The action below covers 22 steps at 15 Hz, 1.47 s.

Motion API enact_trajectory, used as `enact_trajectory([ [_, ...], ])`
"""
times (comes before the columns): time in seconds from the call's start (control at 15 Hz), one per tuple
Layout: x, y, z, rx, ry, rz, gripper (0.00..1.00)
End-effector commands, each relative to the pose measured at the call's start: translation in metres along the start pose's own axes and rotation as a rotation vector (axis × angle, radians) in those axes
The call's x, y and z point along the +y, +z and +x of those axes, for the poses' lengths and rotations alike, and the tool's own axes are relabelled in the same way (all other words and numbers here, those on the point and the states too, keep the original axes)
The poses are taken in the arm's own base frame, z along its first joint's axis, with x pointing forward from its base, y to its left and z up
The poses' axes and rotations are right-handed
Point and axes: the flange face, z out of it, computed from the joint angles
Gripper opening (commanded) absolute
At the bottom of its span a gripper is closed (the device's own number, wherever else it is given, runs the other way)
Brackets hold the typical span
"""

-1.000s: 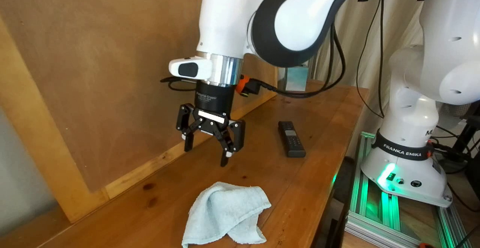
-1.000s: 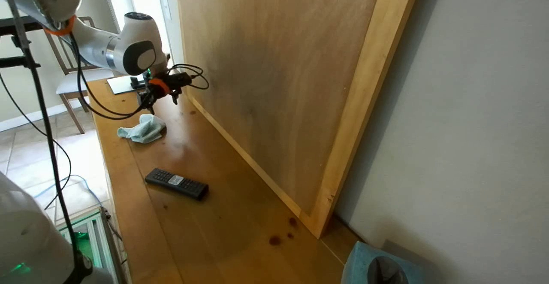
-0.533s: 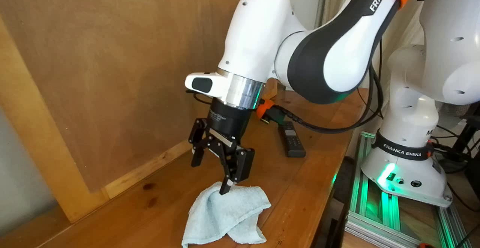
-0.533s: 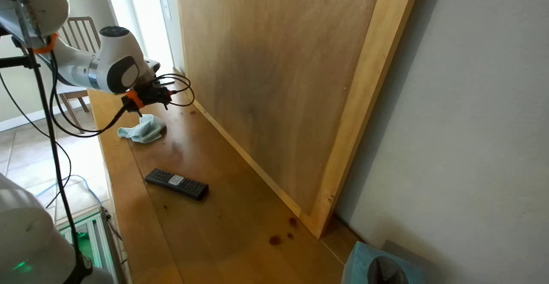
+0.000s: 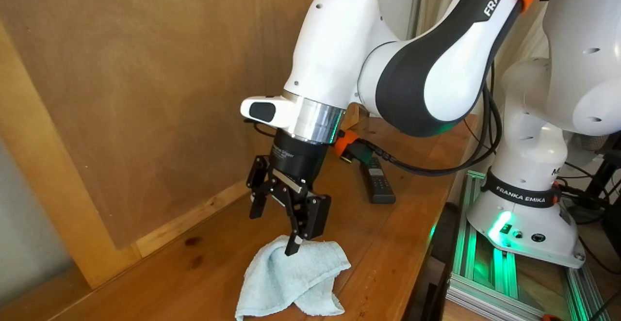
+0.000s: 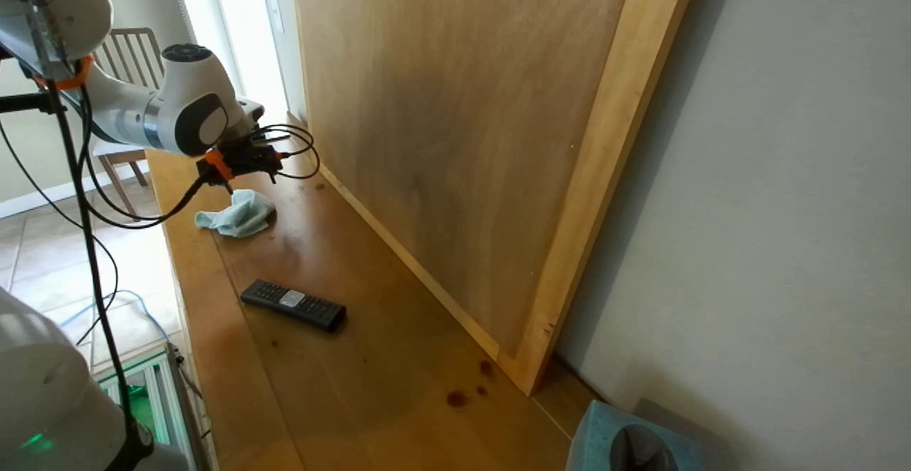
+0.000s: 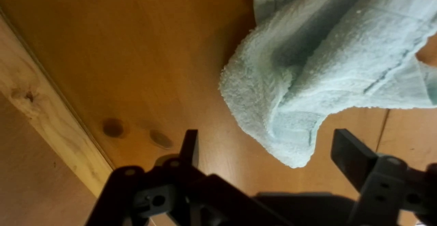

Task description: Spread the towel out

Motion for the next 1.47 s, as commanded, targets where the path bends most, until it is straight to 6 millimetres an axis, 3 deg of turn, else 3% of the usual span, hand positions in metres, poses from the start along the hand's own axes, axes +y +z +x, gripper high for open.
enact_trajectory([
  [0.0,0.001,-0.001,-0.001,0.015,0.058,-0.006,1.0],
  [0.47,-0.005,-0.001,-0.001,0.036,0.209,-0.001,1.0],
  [1.07,-0.006,0.014,-0.008,-0.02,0.249,0.036,1.0],
  [1.13,-0.005,0.015,-0.01,-0.027,0.247,0.034,0.81],
  [1.4,-0.004,0.023,-0.011,-0.03,0.233,0.038,0.5],
])
